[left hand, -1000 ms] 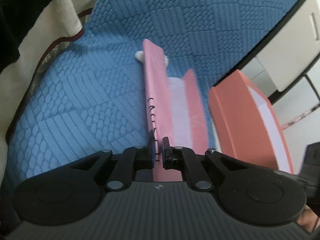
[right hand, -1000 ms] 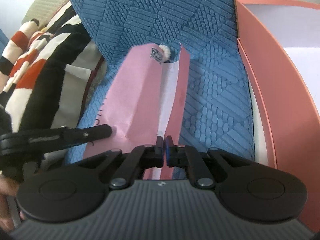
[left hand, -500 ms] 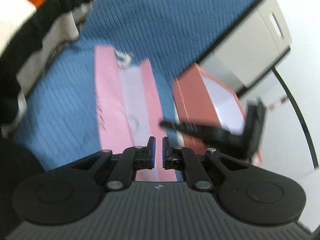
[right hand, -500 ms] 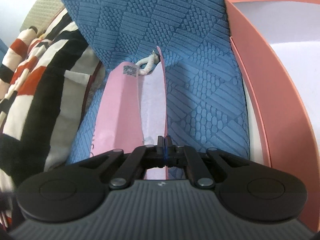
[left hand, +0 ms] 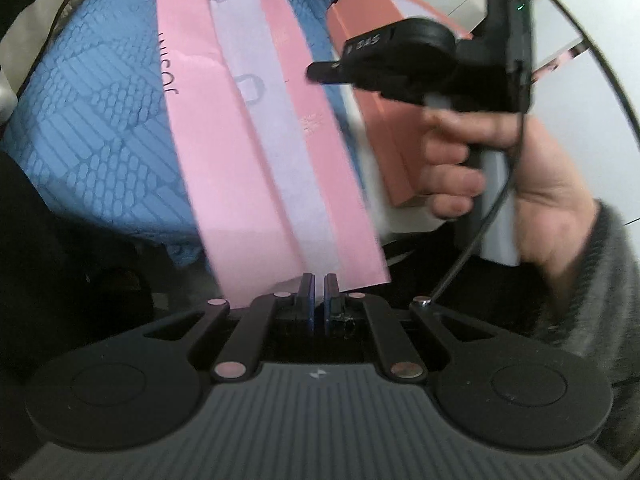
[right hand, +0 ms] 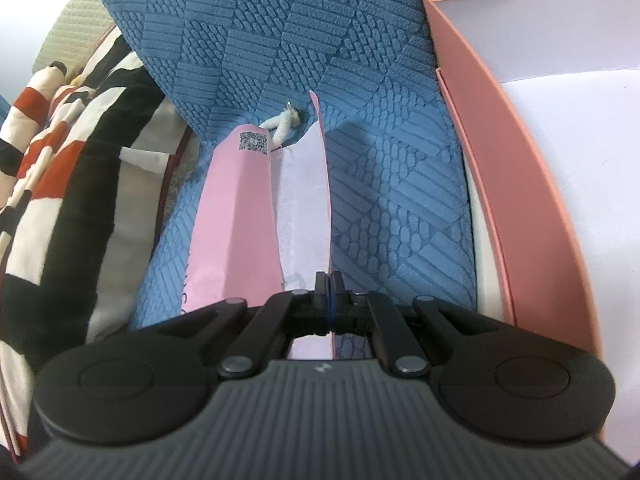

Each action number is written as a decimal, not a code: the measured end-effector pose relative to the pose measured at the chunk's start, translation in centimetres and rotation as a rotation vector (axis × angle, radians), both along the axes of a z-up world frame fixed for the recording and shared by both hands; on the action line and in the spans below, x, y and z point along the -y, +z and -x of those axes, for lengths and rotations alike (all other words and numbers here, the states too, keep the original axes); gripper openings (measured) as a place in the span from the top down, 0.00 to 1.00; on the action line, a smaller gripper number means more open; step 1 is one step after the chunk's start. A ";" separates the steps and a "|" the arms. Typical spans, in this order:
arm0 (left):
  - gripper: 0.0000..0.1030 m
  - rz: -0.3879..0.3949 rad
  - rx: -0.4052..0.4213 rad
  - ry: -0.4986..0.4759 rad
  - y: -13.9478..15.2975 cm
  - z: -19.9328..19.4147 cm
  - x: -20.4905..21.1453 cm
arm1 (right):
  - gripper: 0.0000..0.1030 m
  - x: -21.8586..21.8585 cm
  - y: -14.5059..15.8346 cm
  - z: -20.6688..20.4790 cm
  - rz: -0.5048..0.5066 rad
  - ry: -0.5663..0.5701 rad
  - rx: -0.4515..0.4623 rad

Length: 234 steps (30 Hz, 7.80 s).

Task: Organize objects

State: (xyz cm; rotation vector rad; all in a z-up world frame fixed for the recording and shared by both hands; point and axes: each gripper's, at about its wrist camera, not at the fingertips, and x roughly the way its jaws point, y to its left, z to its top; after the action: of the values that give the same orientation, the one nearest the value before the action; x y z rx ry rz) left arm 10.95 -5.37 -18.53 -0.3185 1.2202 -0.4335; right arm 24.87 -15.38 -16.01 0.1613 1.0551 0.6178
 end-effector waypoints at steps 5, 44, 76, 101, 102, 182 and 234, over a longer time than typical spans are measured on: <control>0.95 -0.109 0.009 -0.026 -1.9 -0.4 0.6 | 0.97 0.8 0.3 -0.3 -0.018 -0.020 0.012; 0.95 -0.014 -0.070 0.107 -2.7 0.4 0.6 | 0.97 0.2 0.2 0.8 0.034 0.029 0.054; 0.90 -0.144 0.258 0.504 -0.3 -3.9 -3.0 | 0.97 -3.6 1.1 3.4 0.188 0.150 0.192; 0.85 -0.152 0.189 0.401 -6.1 -13.8 -7.7 | 0.97 -4.4 0.0 2.3 0.188 0.056 0.178; 0.85 -0.147 0.180 0.409 -6.4 -14.2 -7.9 | 0.97 -4.5 0.0 2.1 0.188 0.050 0.179; 0.85 0.023 0.161 -0.020 -8.4 -17.8 -5.3 | 0.91 -6.0 -4.2 -1.3 -0.022 -0.072 -0.093; 0.92 0.242 0.078 0.122 -9.3 -16.8 -8.1 | 0.80 -7.2 0.1 -0.1 -0.086 0.082 0.089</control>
State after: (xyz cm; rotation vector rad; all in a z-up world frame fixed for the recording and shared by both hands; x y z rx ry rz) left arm 27.74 2.74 -27.87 -0.5746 1.0670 -0.4842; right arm 25.01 -8.22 -15.87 0.1650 0.9536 0.7389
